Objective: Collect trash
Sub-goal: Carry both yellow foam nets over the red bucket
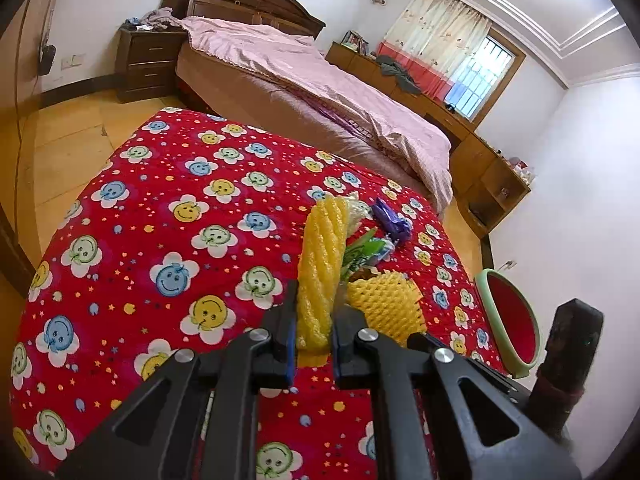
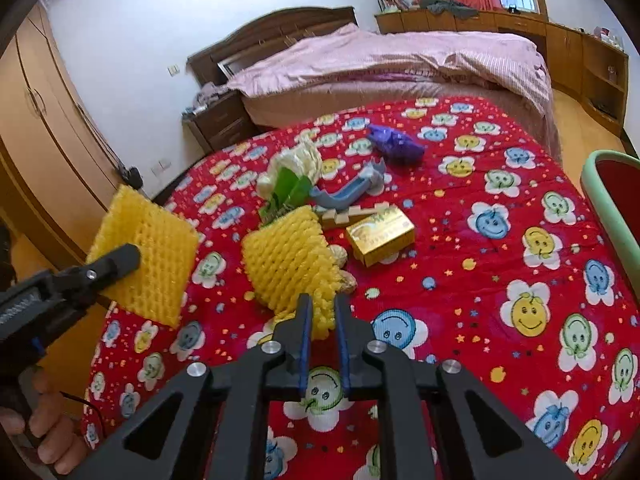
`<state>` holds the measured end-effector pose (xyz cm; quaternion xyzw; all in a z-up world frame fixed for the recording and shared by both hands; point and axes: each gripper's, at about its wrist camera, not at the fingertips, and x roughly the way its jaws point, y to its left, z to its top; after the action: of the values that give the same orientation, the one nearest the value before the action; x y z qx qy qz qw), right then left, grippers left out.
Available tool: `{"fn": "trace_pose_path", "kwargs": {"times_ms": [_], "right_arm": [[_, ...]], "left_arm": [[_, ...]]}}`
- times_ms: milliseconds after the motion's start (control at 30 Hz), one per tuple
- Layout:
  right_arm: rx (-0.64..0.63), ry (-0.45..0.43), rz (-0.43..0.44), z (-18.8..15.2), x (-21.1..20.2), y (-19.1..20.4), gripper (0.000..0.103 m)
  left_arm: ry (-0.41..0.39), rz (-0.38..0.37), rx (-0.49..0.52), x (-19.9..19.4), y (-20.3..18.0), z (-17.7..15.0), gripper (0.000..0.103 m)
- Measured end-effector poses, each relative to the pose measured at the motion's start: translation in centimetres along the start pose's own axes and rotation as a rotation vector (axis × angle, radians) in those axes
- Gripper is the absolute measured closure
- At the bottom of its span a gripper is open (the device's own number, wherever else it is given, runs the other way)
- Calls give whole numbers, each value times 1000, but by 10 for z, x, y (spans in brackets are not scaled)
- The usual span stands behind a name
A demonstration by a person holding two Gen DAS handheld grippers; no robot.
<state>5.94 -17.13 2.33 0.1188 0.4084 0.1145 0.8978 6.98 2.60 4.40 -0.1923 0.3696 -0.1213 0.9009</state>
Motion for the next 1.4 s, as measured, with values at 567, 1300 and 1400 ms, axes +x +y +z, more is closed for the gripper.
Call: {"fn": "trace_pose_path", "kwargs": {"times_ms": [567, 1300, 1400], "right_arm": [[87, -193, -8, 5, -88, -44, 91], [225, -363, -177, 11, -177, -153, 91], [243, -371, -198, 10, -184, -167, 91]], "left_arm": [[3, -89, 76, -8, -61, 1, 91], [93, -249, 253, 32, -190, -6, 91], [97, -269, 289, 38, -212, -8, 91]]}}
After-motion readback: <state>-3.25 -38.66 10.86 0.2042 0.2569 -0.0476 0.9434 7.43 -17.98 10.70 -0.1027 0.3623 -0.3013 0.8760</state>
